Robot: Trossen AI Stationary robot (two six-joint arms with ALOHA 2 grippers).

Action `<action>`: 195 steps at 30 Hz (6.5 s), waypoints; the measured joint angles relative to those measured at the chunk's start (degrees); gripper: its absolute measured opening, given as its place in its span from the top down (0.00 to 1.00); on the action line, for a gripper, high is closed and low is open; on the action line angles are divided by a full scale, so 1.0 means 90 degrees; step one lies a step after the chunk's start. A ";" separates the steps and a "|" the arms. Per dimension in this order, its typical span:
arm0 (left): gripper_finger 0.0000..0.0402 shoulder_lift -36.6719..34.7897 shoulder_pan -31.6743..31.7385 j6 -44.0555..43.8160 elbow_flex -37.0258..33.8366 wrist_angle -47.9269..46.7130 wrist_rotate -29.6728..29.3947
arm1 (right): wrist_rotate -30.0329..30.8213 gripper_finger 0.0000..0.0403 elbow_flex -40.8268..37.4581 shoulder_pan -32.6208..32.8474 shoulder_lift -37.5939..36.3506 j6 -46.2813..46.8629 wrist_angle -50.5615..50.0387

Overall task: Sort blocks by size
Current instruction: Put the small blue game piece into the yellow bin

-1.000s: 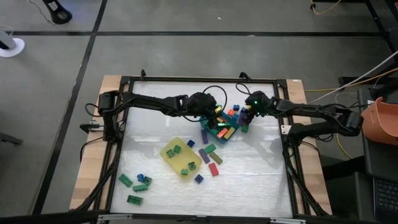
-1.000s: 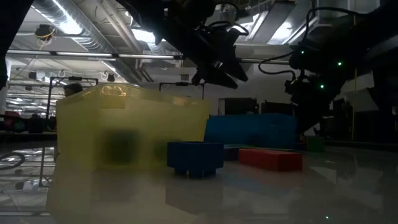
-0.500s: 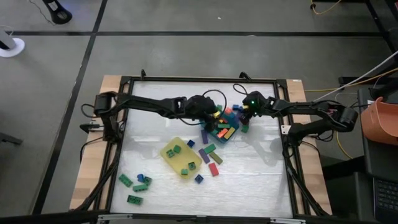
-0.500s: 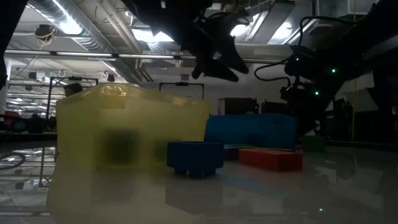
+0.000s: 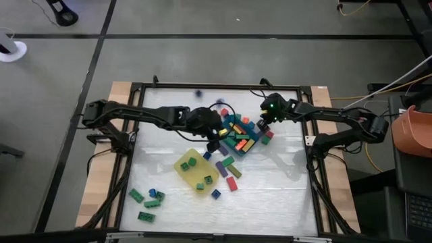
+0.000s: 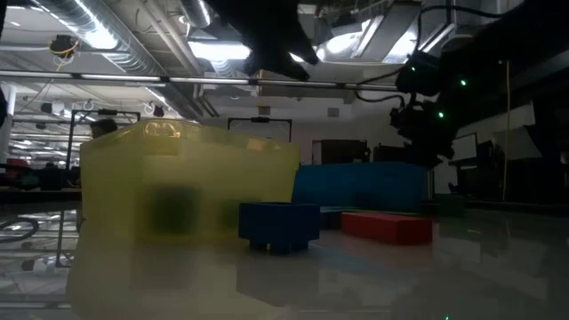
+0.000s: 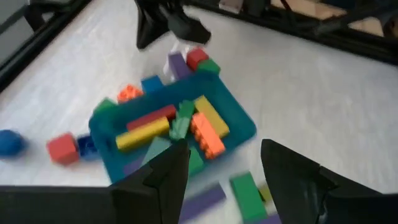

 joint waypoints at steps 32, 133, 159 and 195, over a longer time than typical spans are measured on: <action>0.54 -0.0314 -0.0890 -0.4571 -0.0365 -0.6941 0.1696 | -0.0101 0.87 0.0474 0.0335 0.0000 -0.0019 -0.0028; 0.52 -0.0215 -0.0080 -0.4594 -0.1044 -0.1968 -0.1149 | -0.0096 0.87 0.0469 0.0337 0.0002 -0.0019 -0.0267; 0.52 0.1062 0.5027 -0.0196 -0.1046 -0.0408 -0.1081 | 0.0077 0.87 0.0469 0.0335 0.0002 -0.0218 -0.0247; 0.71 0.1441 0.5117 0.0291 -0.0974 -0.0366 0.0152 | 0.0190 0.87 0.0469 0.0337 0.0002 -0.0363 -0.0263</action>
